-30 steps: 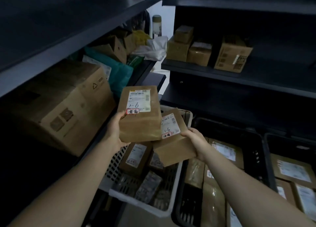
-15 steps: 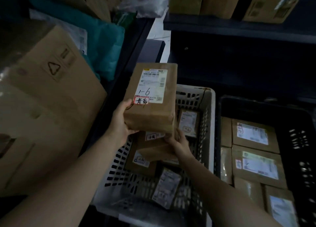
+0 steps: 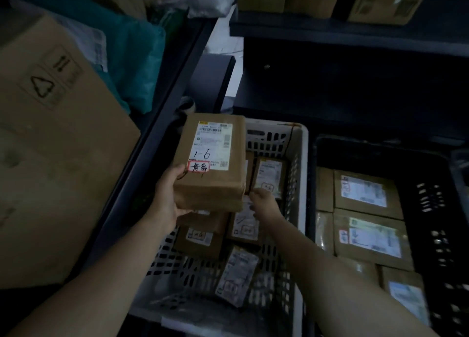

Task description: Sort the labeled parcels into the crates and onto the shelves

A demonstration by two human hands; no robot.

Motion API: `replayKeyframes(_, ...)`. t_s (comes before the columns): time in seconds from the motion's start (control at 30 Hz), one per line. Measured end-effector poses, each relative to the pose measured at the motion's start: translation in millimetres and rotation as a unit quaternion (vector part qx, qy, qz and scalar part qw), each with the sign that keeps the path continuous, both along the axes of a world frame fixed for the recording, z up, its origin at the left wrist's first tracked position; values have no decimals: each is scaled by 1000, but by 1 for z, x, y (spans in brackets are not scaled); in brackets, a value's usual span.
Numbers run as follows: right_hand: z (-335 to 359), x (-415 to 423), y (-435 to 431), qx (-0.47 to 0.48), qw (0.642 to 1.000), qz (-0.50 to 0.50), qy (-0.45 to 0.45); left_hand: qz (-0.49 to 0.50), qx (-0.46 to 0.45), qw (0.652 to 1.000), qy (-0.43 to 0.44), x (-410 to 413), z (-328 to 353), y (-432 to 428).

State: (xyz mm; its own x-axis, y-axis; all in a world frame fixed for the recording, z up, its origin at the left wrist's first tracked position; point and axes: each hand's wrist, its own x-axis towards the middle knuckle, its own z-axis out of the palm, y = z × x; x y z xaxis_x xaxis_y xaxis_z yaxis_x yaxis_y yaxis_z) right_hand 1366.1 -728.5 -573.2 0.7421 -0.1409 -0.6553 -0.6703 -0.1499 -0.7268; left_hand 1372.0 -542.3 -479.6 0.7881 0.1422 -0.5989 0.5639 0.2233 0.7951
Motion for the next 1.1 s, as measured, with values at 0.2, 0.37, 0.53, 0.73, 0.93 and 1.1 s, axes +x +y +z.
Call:
replayKeyframes(0.2, 80, -2, -60, 85, 988, -123, -44, -64, 10, 997, -40, -9, 35, -47)
replayKeyframes(0.37, 131, -33, -118, 185, 972, -132, -52, -153, 6, 984, -88, -21, 69, -114)
replayKeyframes(0.53, 163, -83, -197, 199, 964, -159, -81, -239, -7, 965, -106, -42, 84, -197)
replayKeyframes(0.73, 168, -154, -328, 137, 960, -228, -87, -376, 69, 916, -118, -82, 81, -318)
replayKeyframes(0.93, 149, -252, -493, 57, 964, -244, -90, -466, 227, 832, -200, -130, 43, -450)
replayKeyframes(1.1, 117, -317, -587, 21, 972, -233, -17, -576, 276, 743, -201, -177, 7, -538)
